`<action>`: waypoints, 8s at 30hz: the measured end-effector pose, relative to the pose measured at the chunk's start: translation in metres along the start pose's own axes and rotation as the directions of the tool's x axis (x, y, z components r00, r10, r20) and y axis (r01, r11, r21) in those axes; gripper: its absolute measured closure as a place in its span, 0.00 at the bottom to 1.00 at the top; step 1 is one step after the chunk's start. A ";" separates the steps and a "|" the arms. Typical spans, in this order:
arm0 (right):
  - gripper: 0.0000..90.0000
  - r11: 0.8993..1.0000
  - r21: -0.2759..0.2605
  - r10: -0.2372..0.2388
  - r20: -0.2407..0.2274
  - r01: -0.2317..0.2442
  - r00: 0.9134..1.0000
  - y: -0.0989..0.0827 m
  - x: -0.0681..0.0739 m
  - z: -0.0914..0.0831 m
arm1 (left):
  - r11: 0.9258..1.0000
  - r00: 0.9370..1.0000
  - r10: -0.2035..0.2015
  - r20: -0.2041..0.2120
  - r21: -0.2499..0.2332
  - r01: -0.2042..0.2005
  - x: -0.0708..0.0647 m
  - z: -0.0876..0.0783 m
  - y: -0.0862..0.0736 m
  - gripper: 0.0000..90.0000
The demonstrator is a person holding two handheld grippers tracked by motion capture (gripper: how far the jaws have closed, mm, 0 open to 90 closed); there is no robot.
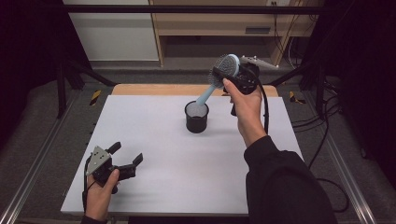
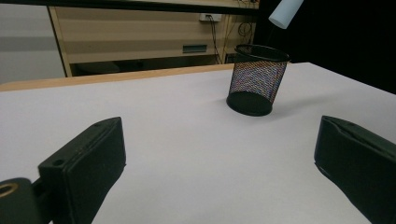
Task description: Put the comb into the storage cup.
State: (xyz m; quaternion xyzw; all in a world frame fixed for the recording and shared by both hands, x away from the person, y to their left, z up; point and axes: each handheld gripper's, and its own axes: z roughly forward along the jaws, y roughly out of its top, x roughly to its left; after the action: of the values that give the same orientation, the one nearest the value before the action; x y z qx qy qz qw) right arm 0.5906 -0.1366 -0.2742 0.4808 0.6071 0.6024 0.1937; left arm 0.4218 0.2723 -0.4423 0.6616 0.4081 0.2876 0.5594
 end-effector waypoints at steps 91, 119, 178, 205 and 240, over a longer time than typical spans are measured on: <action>0.55 0.987 0.158 0.022 0.047 -0.029 0.999 -0.070 -0.009 0.062 | 0.999 0.999 0.042 -0.011 -0.028 -0.042 -0.001 -0.001 0.004 0.03; 0.55 0.985 0.166 0.040 0.042 -0.047 0.998 -0.077 -0.008 0.066 | 0.999 0.999 0.044 -0.005 -0.025 -0.044 -0.001 0.000 0.004 0.03; 0.52 0.979 0.183 0.076 0.062 -0.086 0.995 -0.092 -0.021 0.068 | 0.999 0.999 0.049 0.001 -0.021 -0.049 -0.002 0.001 0.004 0.03; 0.48 0.973 0.187 0.121 0.098 -0.137 0.988 -0.096 -0.034 0.063 | 0.998 0.999 0.053 0.005 -0.020 -0.053 -0.003 0.001 0.004 0.03; 0.22 0.976 0.182 0.109 0.091 -0.124 0.990 -0.093 -0.031 0.060 | 0.998 0.998 0.055 0.006 -0.015 -0.054 -0.003 0.001 0.004 0.03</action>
State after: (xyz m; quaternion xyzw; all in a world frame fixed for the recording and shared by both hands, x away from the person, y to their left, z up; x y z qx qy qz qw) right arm 0.6214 -0.1114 -0.3824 0.5554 0.6234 0.5333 0.1363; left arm 0.4220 0.2693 -0.4388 0.6692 0.3858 0.3037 0.5578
